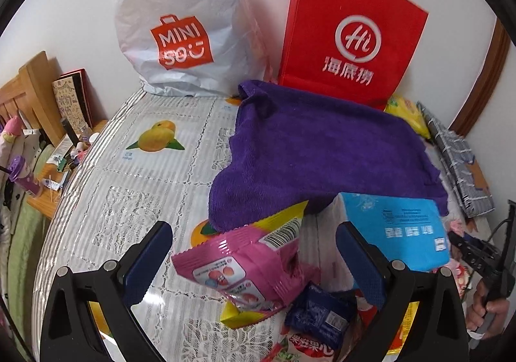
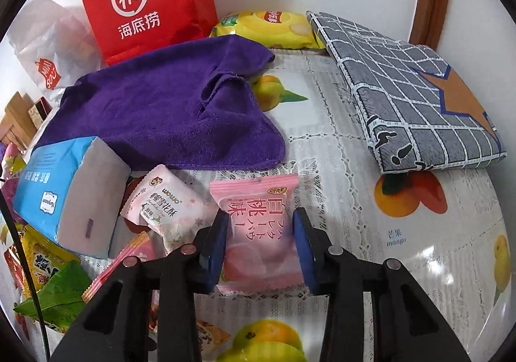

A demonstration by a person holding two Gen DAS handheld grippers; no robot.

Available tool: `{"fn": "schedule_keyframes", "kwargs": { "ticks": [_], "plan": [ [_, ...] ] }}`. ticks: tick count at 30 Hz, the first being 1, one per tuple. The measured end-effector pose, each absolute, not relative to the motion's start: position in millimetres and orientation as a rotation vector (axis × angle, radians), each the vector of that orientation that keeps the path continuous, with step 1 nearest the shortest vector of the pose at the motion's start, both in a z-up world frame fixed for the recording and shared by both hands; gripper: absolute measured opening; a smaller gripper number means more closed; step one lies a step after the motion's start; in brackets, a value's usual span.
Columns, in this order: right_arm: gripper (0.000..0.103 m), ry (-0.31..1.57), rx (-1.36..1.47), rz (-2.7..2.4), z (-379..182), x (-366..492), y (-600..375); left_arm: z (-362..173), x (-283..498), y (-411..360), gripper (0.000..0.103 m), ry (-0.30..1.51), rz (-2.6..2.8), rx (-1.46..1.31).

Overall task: Organize snacks
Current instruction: 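Grasp the pink candy bag with the left tool while the right tool grasps a small pink candy, then carry the pink candy bag and small pink candy over the purple towel with both tools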

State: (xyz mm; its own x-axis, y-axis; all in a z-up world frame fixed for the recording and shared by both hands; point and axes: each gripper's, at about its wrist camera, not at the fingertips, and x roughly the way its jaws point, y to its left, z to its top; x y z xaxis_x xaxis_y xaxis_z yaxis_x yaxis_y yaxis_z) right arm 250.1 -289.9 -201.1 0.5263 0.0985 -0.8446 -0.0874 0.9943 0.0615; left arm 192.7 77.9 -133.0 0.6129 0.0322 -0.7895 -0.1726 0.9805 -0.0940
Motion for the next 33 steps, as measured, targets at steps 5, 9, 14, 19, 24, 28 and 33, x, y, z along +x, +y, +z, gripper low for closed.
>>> {"fn": "schedule_keyframes", "kwargs": {
  "ticks": [5, 9, 14, 19, 24, 28, 33],
  "plan": [
    [0.033, 0.98, 0.025, 0.098, -189.2, 243.8, -291.6, -152.4, 199.9, 84.0, 0.102, 0.967, 0.148, -0.181],
    [0.033, 0.968, 0.039, 0.085, -182.2, 238.3, -293.6, -166.2, 202.7, 83.7, 0.097, 1.014, 0.117, -0.19],
    [0.033, 0.95, 0.064, 0.061, -172.2, 229.3, -295.2, -176.2, 202.3, 76.8, 0.078, 1.046, 0.103, -0.175],
    [0.033, 0.946, 0.067, 0.044, -165.9, 216.7, -291.8, -174.0, 196.3, 78.2, 0.068, 1.023, 0.078, -0.199],
    [0.033, 0.928, 0.083, 0.046, -152.3, 201.9, -283.3, -168.5, 182.6, 89.5, 0.067, 1.013, 0.071, -0.236],
    [0.033, 0.91, 0.081, 0.06, -140.5, 193.3, -271.7, -156.6, 168.5, 95.1, 0.067, 0.984, 0.068, -0.226],
    [0.033, 0.893, 0.065, 0.088, -125.0, 187.8, -251.0, -139.6, 158.3, 96.6, 0.067, 0.952, 0.054, -0.222]
  ]
}}
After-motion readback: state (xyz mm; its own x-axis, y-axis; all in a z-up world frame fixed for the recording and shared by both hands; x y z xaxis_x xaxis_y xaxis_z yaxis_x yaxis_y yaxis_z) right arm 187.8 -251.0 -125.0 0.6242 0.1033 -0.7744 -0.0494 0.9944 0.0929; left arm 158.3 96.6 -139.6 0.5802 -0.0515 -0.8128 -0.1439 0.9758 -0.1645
